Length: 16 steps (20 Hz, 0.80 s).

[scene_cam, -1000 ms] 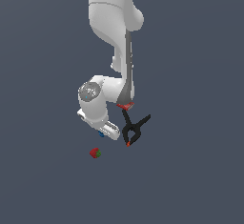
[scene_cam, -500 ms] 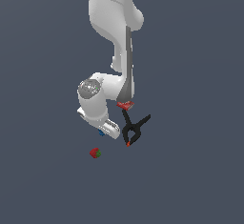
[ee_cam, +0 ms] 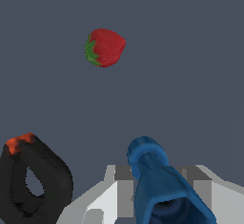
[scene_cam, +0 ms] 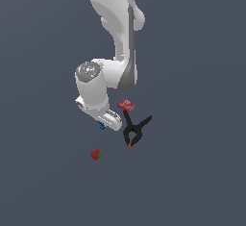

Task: Pick up a designated object from a clutter of objects.

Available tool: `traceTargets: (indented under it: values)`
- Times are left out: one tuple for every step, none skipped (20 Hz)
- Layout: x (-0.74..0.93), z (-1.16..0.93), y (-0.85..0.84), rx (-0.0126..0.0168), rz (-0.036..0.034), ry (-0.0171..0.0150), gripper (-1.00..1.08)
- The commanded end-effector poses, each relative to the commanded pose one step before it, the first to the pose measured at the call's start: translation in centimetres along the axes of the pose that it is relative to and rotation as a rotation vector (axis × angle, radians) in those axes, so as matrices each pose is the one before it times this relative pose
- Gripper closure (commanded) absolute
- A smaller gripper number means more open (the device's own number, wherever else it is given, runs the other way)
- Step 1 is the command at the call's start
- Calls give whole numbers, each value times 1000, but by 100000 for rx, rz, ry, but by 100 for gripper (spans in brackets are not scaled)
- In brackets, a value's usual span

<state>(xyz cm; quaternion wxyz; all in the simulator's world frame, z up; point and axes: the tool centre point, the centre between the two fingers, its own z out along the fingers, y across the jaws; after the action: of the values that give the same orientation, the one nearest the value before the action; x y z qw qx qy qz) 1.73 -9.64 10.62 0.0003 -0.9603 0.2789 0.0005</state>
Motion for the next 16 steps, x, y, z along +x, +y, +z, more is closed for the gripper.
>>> traceTargets:
  values:
    - [-564, -2104, 208, 73, 18, 82, 108]
    - [-258, -932, 92, 0, 0, 0, 108]
    - [-261, -948, 94, 0, 0, 0, 108]
    - [-262, -958, 96, 0, 0, 0, 108]
    - [-264, -969, 97, 0, 0, 0, 108]
    - [-265, -981, 99, 0, 0, 0, 108]
    - [-267, -995, 101, 0, 0, 0, 108]
    - [-260, -1003, 120, -46, 51, 7, 108]
    - [-272, -1027, 105, 0, 0, 0, 108]
    - [-276, -1047, 107, 0, 0, 0, 108]
    - [-280, -1069, 109, -59, 25, 26, 108]
    - [-284, -1094, 111, 0, 0, 0, 108]
    - [-290, -1122, 114, 0, 0, 0, 108]
    - [-292, -1127, 109, -59, 21, 29, 108]
    - [-282, -1108, 110, 0, 0, 0, 108]
    - [-277, -1093, 108, 0, 0, 0, 108]
